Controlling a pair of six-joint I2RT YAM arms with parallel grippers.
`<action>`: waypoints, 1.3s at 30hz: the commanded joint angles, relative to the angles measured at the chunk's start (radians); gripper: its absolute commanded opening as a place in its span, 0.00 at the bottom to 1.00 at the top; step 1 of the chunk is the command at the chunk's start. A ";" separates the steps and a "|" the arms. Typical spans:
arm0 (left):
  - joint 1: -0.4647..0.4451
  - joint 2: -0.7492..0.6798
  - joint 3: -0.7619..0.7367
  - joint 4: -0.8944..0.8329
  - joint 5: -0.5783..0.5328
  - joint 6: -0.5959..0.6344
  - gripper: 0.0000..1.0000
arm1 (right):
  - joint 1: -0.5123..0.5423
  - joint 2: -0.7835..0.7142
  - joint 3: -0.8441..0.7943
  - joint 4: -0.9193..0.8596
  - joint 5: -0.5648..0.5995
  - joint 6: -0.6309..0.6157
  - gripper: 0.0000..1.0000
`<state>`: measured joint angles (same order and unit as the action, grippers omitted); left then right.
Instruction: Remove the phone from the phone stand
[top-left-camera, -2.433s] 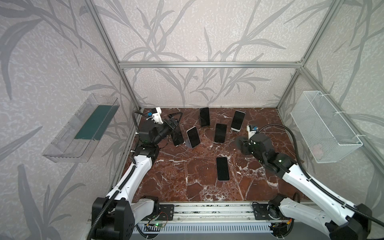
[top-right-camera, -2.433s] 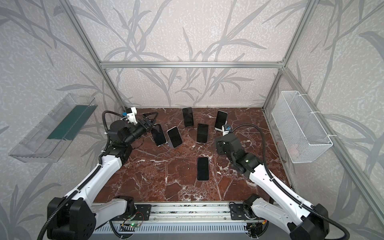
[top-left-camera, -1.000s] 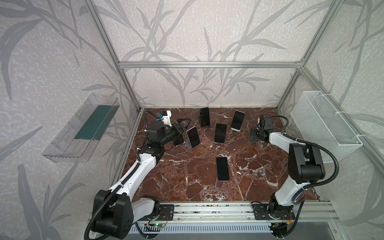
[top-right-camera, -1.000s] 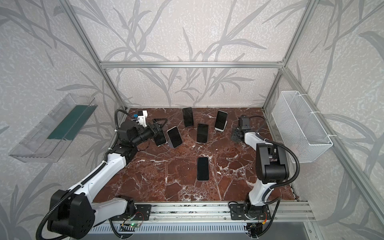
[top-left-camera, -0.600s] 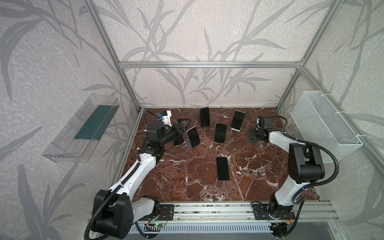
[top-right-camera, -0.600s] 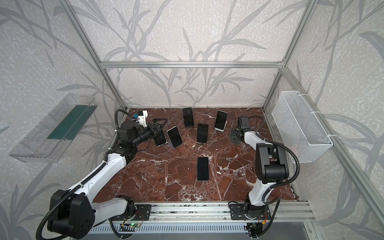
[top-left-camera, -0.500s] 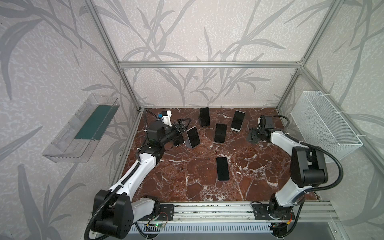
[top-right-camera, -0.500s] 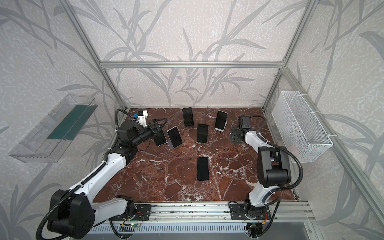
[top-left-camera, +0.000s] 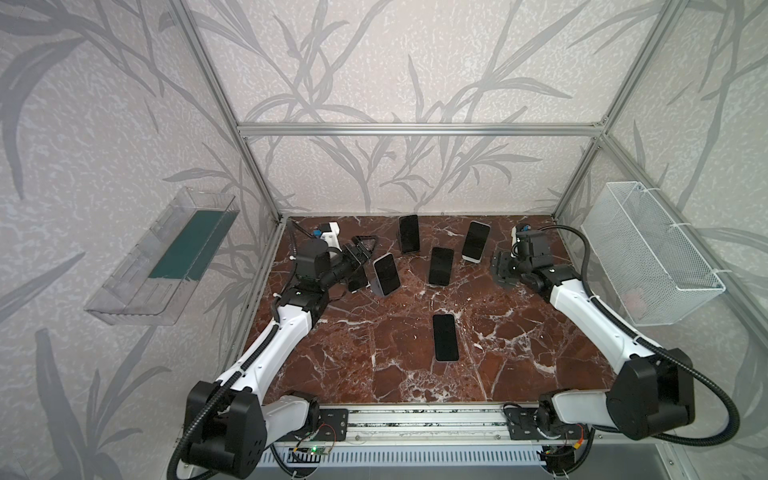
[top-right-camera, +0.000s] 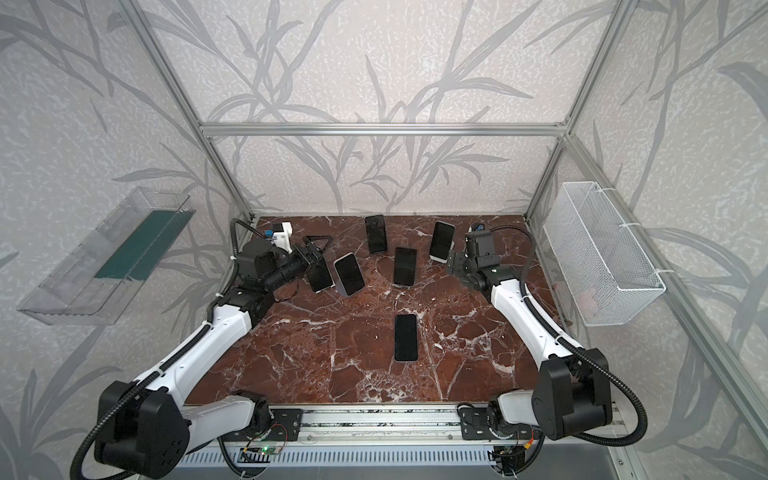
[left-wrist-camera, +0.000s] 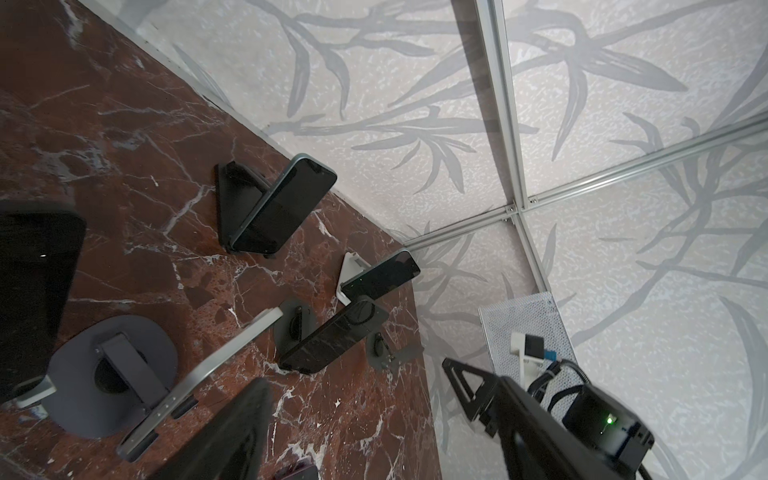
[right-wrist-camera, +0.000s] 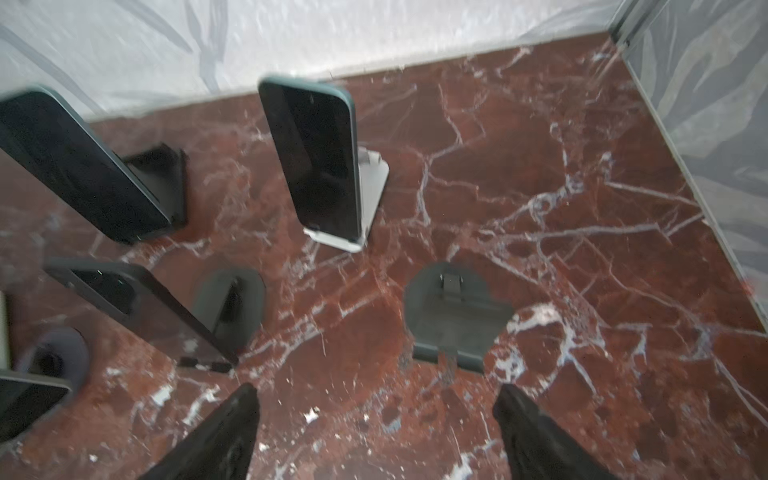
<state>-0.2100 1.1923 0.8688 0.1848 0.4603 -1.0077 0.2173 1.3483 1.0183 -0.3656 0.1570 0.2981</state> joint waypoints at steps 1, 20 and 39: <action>-0.033 0.020 0.159 -0.026 -0.051 -0.048 0.84 | 0.001 -0.059 -0.036 -0.080 0.094 0.003 0.97; 0.002 0.201 0.162 0.029 0.078 -0.134 0.84 | 0.148 -0.084 -0.009 -0.095 0.061 0.141 0.76; 0.026 0.159 0.184 0.001 0.088 -0.094 0.82 | 0.253 -0.189 -0.064 0.140 0.200 0.186 0.75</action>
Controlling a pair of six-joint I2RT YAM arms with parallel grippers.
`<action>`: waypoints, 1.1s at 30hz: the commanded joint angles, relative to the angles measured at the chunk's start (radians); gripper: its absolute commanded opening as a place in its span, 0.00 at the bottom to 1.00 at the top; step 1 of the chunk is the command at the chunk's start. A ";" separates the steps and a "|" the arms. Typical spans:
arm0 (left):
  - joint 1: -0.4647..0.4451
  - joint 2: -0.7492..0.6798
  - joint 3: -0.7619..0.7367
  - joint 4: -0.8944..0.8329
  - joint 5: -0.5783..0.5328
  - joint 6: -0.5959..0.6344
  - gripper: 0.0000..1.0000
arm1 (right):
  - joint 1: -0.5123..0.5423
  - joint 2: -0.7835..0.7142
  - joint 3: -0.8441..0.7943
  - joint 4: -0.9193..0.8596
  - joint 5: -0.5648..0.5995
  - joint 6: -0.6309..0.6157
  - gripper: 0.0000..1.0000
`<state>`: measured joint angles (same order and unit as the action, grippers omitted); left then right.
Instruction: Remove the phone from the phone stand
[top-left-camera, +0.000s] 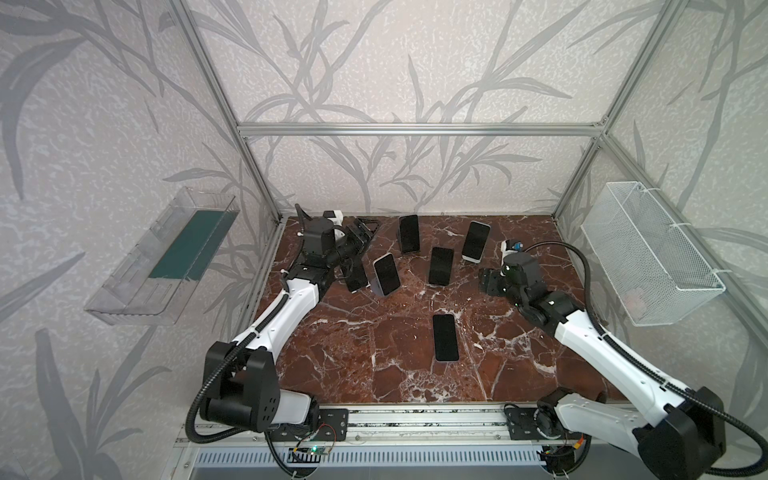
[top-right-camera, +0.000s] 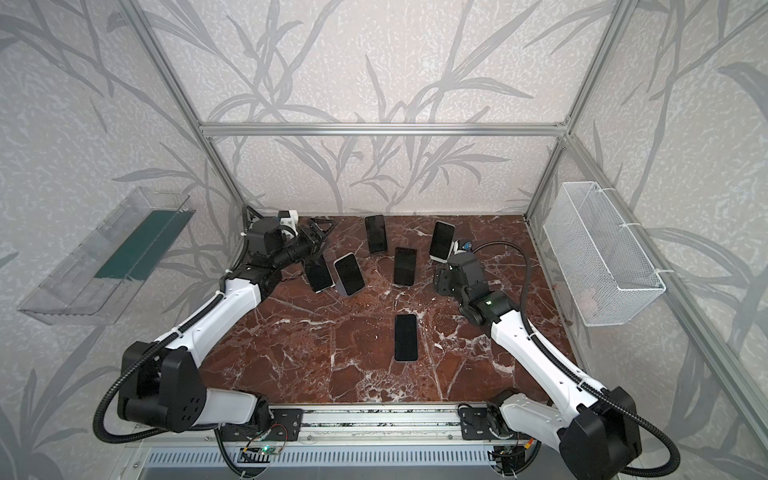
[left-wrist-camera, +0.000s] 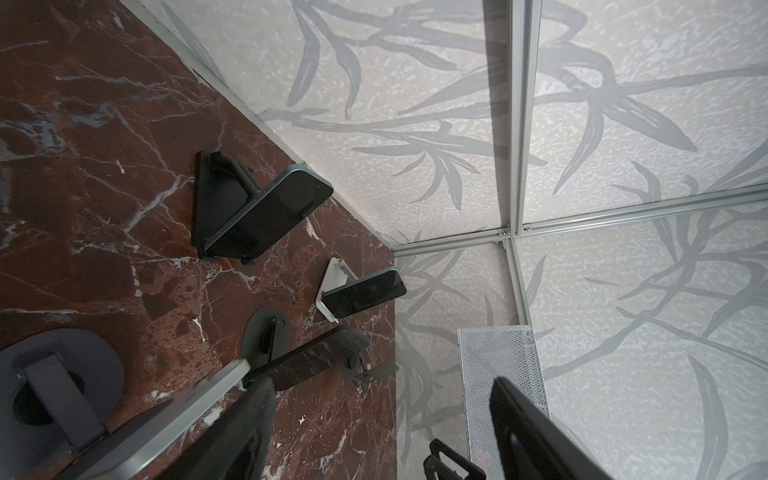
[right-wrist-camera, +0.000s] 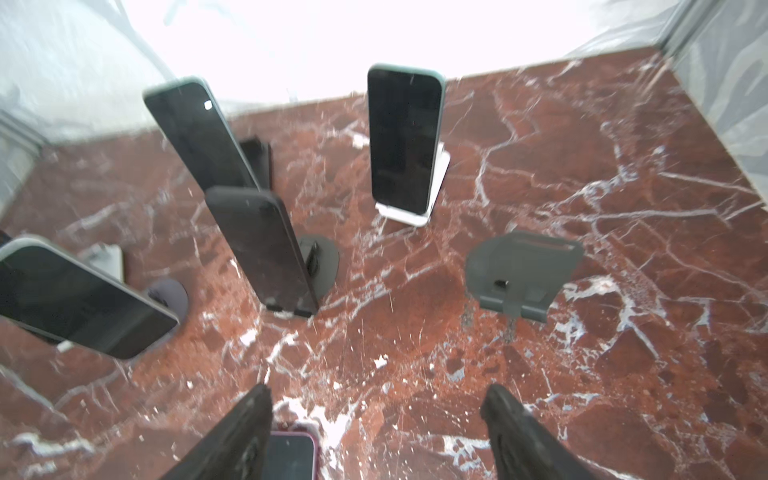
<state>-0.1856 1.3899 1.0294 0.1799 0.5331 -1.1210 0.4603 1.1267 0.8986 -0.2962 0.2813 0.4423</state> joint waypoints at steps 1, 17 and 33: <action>0.004 -0.042 0.022 0.007 0.012 0.020 0.82 | 0.016 0.060 0.075 0.070 0.088 0.040 0.74; 0.011 -0.052 0.022 -0.006 -0.004 0.030 0.82 | 0.024 0.076 0.038 0.357 -0.096 0.005 0.71; 0.072 -0.053 -0.011 0.006 -0.048 -0.030 0.87 | 0.230 0.224 0.259 0.127 0.374 -0.085 0.76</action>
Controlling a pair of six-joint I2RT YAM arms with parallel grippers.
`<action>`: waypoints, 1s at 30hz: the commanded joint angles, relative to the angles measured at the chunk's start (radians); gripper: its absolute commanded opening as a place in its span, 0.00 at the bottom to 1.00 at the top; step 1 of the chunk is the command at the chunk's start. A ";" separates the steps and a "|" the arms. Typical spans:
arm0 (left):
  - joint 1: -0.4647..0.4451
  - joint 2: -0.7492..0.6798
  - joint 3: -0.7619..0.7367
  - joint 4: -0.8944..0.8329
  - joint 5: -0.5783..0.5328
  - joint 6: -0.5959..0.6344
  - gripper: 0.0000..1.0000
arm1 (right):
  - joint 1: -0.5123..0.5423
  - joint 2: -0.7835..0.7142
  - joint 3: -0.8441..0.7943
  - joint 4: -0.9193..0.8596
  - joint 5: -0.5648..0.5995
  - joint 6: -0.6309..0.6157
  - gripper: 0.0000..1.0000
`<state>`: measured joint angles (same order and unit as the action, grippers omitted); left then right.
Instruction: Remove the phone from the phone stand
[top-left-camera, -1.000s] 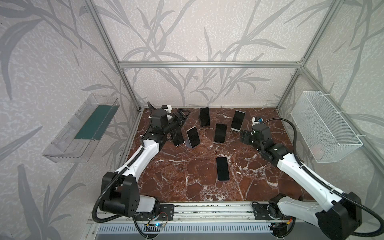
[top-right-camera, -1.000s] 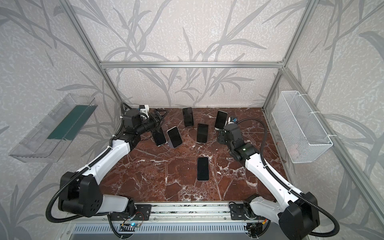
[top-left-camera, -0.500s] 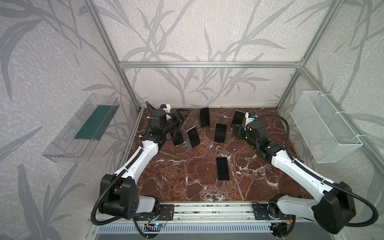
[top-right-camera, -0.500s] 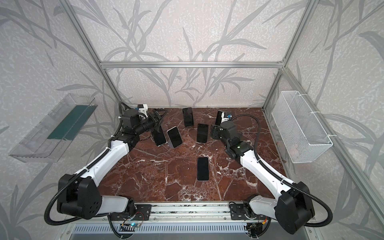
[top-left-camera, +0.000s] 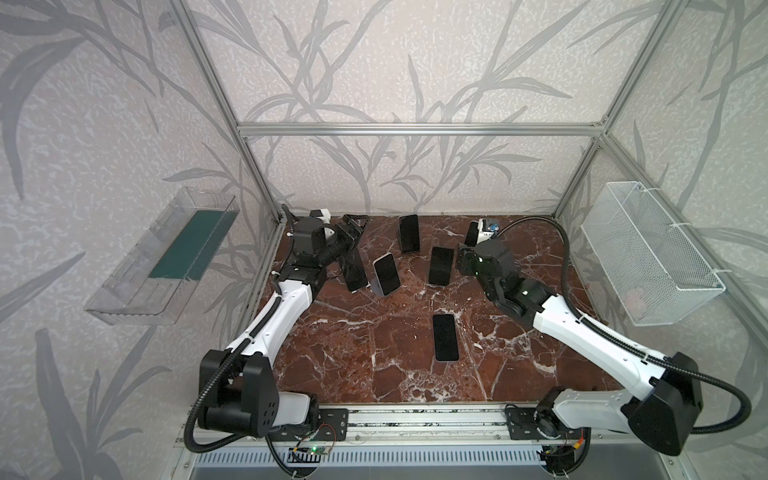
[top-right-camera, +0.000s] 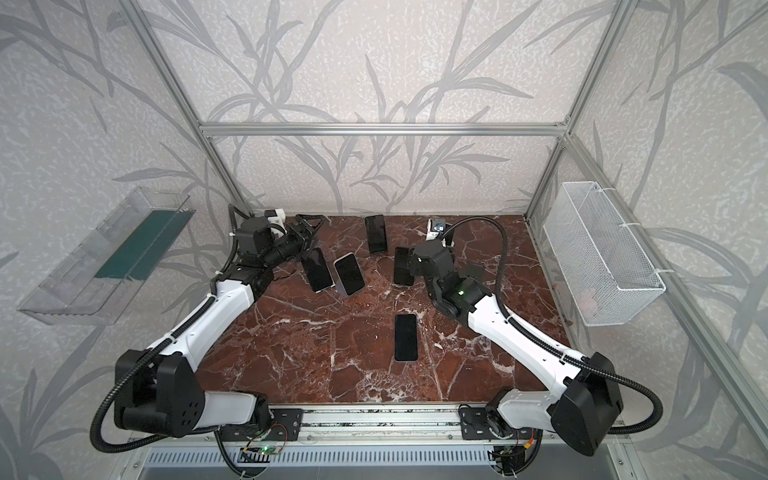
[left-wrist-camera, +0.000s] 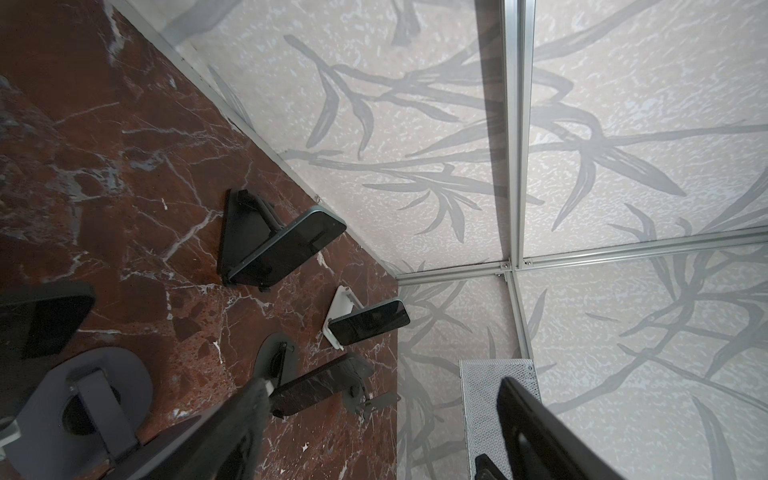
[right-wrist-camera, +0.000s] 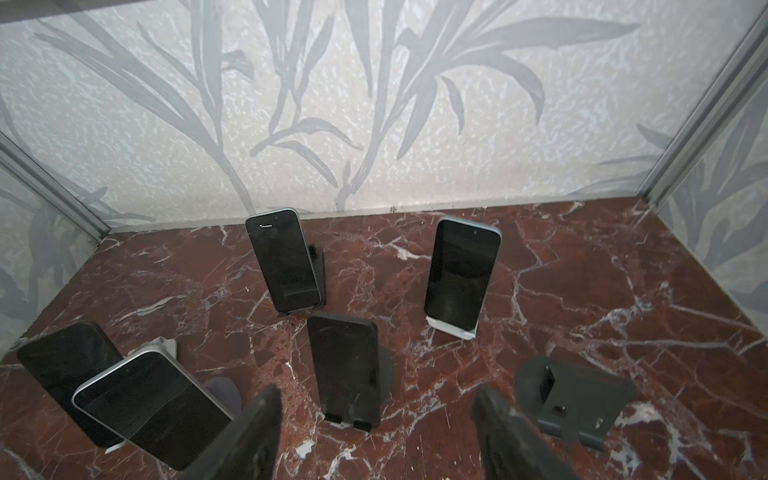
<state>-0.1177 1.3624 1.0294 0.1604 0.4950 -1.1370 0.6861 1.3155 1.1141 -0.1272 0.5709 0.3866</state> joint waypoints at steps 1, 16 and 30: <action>0.003 -0.023 -0.011 0.026 -0.005 -0.014 0.87 | 0.004 0.051 0.053 -0.040 0.091 -0.031 0.78; 0.015 0.011 -0.009 0.072 0.032 -0.015 0.85 | 0.005 0.290 0.191 -0.116 0.021 0.003 0.99; 0.044 0.033 -0.021 0.130 0.067 -0.065 0.85 | 0.003 0.525 0.378 -0.198 0.036 0.127 0.99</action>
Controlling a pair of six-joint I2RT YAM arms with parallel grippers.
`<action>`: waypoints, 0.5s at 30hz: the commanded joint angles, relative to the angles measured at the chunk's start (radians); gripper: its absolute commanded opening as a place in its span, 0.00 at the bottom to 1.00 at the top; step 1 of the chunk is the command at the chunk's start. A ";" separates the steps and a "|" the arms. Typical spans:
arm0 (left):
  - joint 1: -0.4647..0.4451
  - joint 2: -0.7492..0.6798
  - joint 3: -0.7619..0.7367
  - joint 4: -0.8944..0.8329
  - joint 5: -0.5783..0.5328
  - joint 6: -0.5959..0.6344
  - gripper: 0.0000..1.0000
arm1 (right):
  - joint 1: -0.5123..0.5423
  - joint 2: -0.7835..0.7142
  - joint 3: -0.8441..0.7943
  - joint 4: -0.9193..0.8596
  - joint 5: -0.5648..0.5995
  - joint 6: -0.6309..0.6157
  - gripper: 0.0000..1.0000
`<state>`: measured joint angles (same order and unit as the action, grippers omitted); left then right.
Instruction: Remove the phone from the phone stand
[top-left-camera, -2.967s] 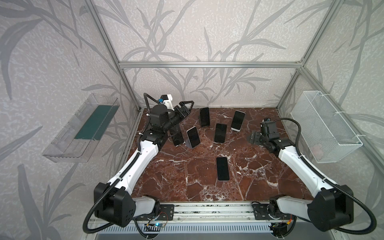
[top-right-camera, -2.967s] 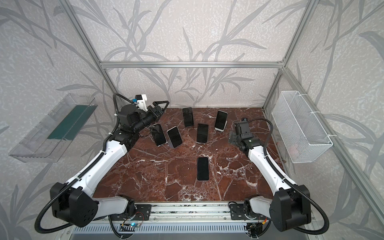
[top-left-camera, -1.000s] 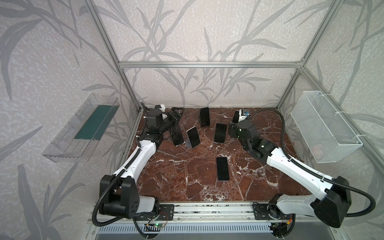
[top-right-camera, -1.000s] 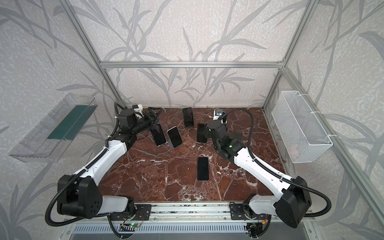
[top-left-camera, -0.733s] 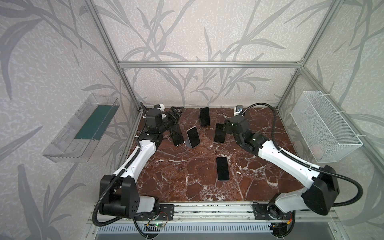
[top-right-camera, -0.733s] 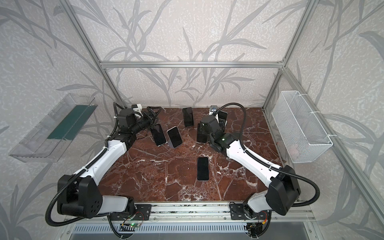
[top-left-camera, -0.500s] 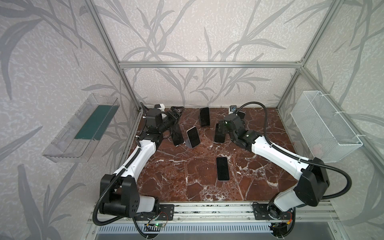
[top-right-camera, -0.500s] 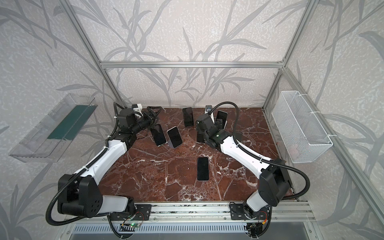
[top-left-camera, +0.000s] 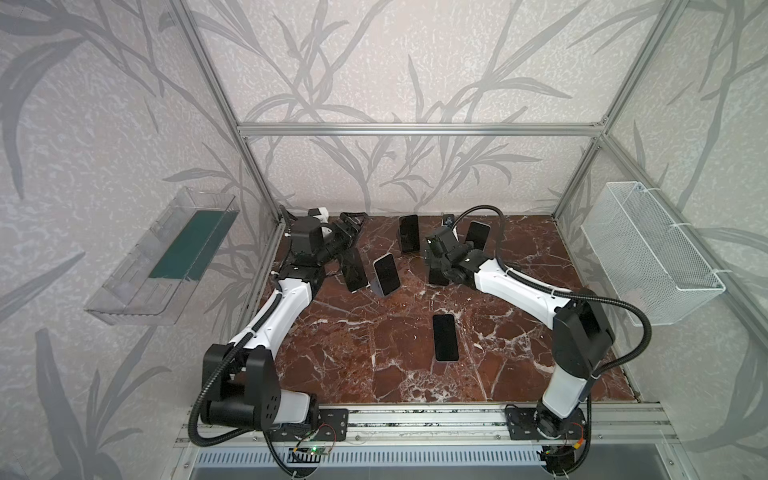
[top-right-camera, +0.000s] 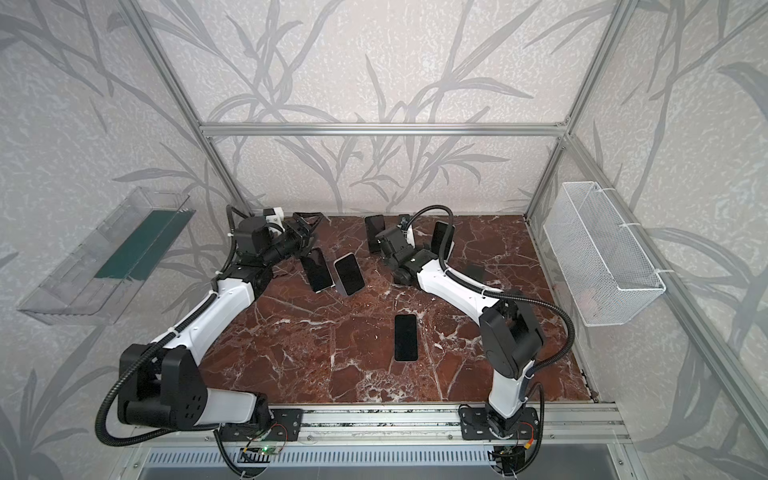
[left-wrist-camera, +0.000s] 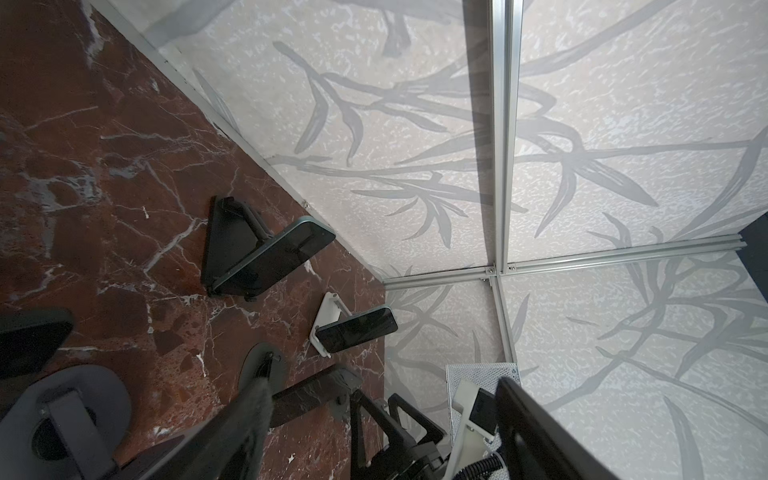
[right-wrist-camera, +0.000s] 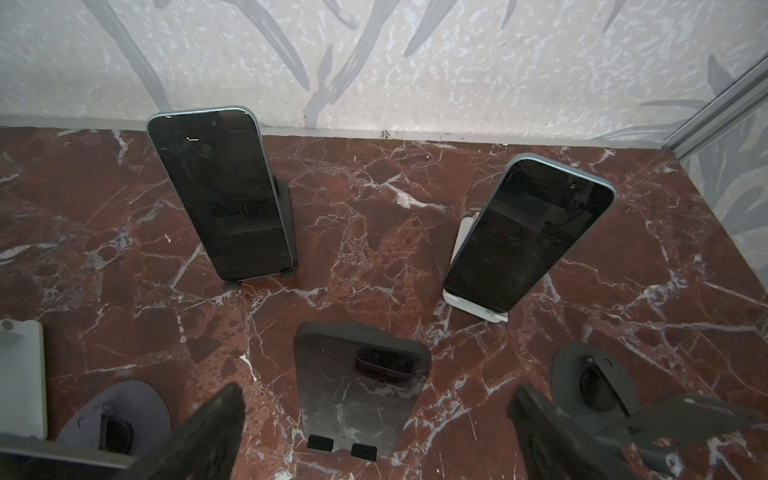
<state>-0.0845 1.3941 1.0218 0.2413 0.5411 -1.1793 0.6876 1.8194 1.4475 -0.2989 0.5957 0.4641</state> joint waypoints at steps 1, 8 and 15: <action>0.012 0.001 -0.014 0.049 0.021 -0.022 0.84 | 0.001 0.032 0.054 -0.030 0.014 0.062 0.99; 0.018 0.011 -0.018 0.062 0.028 -0.035 0.84 | 0.002 0.112 0.109 -0.069 0.052 0.239 0.99; 0.021 0.017 -0.020 0.075 0.033 -0.046 0.84 | 0.010 0.145 0.123 -0.065 0.111 0.295 0.99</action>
<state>-0.0689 1.4036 1.0142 0.2825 0.5545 -1.2079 0.6895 1.9598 1.5475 -0.3534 0.6498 0.7090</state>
